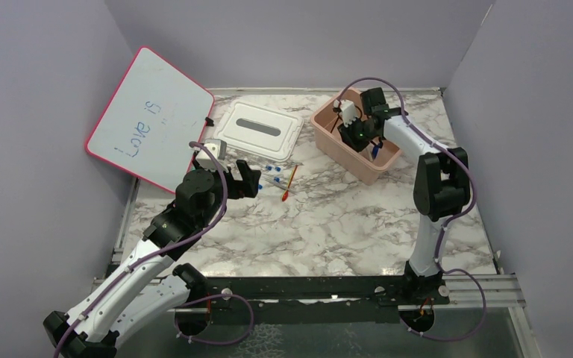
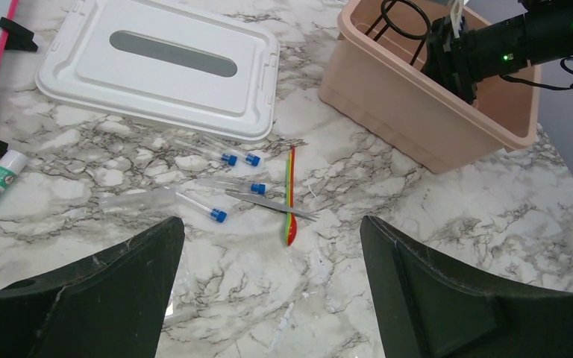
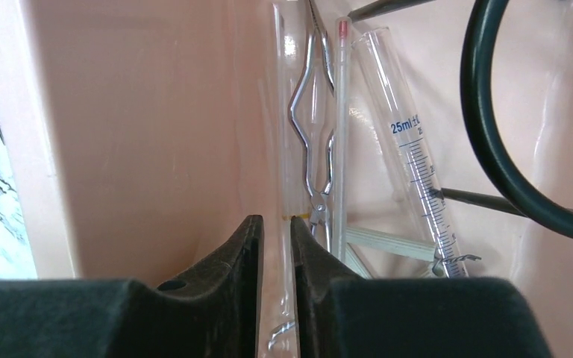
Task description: Organize the chemistry lab equipment
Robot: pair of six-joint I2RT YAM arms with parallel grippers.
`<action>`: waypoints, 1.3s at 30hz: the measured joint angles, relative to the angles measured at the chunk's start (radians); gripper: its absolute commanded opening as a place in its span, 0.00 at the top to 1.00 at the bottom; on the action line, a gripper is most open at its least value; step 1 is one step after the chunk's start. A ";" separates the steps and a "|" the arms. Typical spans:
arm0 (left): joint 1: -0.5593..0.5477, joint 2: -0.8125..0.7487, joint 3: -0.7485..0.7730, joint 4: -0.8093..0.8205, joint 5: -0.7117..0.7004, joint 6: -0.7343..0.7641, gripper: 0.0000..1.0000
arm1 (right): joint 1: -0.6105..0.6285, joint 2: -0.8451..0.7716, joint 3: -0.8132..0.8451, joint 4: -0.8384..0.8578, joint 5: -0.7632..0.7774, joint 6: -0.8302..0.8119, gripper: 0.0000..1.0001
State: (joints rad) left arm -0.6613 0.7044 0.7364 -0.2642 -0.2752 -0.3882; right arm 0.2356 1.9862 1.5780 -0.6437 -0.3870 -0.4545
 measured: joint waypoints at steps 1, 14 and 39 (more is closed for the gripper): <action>0.000 0.000 0.000 0.000 0.000 0.000 0.09 | 0.000 0.000 0.002 -0.002 0.000 0.004 0.72; 0.000 0.002 0.000 0.000 0.002 0.000 0.09 | -0.002 -0.127 0.021 -0.010 0.002 0.074 0.65; 0.000 -0.032 -0.013 0.008 -0.002 0.000 0.09 | 0.507 -0.142 -0.081 0.177 0.255 0.541 0.59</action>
State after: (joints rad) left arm -0.6613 0.6720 0.7231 -0.2565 -0.2775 -0.3882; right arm 0.7422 1.8446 1.4967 -0.4664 -0.1322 0.0864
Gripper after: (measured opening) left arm 0.907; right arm 0.408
